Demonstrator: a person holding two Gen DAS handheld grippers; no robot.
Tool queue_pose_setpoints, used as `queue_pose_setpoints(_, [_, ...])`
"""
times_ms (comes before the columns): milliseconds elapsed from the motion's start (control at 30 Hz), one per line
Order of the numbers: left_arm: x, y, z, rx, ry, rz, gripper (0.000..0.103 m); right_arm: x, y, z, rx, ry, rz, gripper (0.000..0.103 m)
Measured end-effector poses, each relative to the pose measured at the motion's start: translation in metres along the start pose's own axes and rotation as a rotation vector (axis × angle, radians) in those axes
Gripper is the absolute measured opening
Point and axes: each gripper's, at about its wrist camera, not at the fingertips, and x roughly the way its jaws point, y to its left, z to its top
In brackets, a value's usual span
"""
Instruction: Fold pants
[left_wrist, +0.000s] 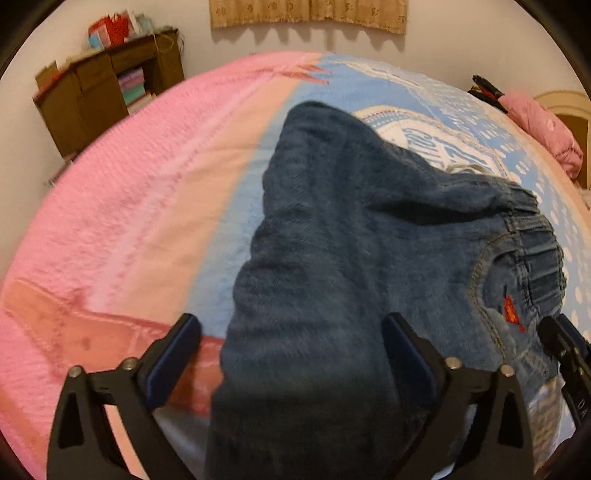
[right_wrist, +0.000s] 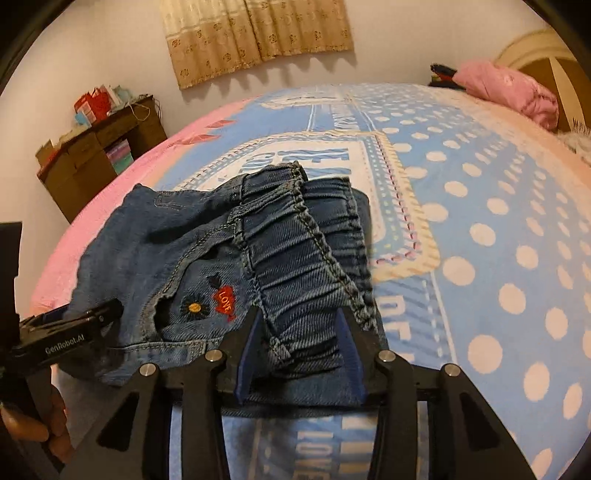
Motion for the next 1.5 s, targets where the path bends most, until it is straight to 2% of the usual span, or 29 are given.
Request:
queue_pose_setpoints(67, [0.002,-0.001,0.001,-0.004,-0.006,-0.013,0.103,0.005,0.007,0.000,-0.035,-0.007,-0.032,0.050])
queue_pose_setpoints(100, [0.000,-0.001,0.002,-0.004,-0.007,-0.013,0.103,0.006,0.012,-0.001,-0.056,-0.005,-0.048,0.055])
queue_pose_setpoints(133, [-0.002,-0.001,0.003,-0.005,-0.006,-0.013,0.103,0.006,0.017,-0.001,-0.081,0.004,-0.055,0.065])
queue_pose_setpoints(167, [-0.005,-0.001,0.003,-0.007,-0.003,-0.013,0.103,0.007,0.022,-0.002,-0.109,0.014,-0.059,0.069])
queue_pose_setpoints(233, [-0.014,0.004,0.002,-0.007,0.003,-0.014,0.103,0.001,0.029,-0.001,-0.155,0.032,-0.090,0.069])
queue_pose_setpoints(267, [-0.021,0.005,0.000,-0.002,-0.002,-0.008,0.103,-0.007,0.027,-0.002,-0.145,0.025,-0.077,0.069])
queue_pose_setpoints(367, [-0.047,0.009,-0.009,0.036,-0.042,0.028,0.103,-0.045,0.016,-0.012,-0.046,-0.029,-0.020,0.070])
queue_pose_setpoints(467, [-0.081,0.014,-0.024,0.062,-0.090,0.077,0.103,-0.077,0.014,-0.027,-0.007,-0.057,-0.018,0.076])
queue_pose_setpoints(800, [-0.193,0.025,-0.082,0.111,-0.192,0.108,0.103,-0.163,0.016,-0.069,0.100,-0.052,0.039,0.077])
queue_pose_setpoints(933, [-0.249,0.029,-0.103,0.115,-0.266,0.104,0.103,-0.211,0.022,-0.074,0.131,-0.115,0.072,0.077])
queue_pose_setpoints(1100, [-0.302,0.031,-0.123,0.096,-0.342,0.082,0.103,-0.278,0.042,-0.079,0.053,-0.238,0.056,0.078])
queue_pose_setpoints(1233, [-0.340,0.027,-0.132,0.100,-0.395,0.063,0.103,-0.332,0.060,-0.083,-0.025,-0.364,0.019,0.089])
queue_pose_setpoints(1333, [-0.365,0.028,-0.135,0.070,-0.424,0.037,0.103,-0.364,0.068,-0.083,-0.053,-0.446,0.003,0.090])
queue_pose_setpoints(1500, [-0.385,0.031,-0.136,0.053,-0.434,0.017,0.103,-0.392,0.070,-0.072,-0.030,-0.481,0.032,0.095])
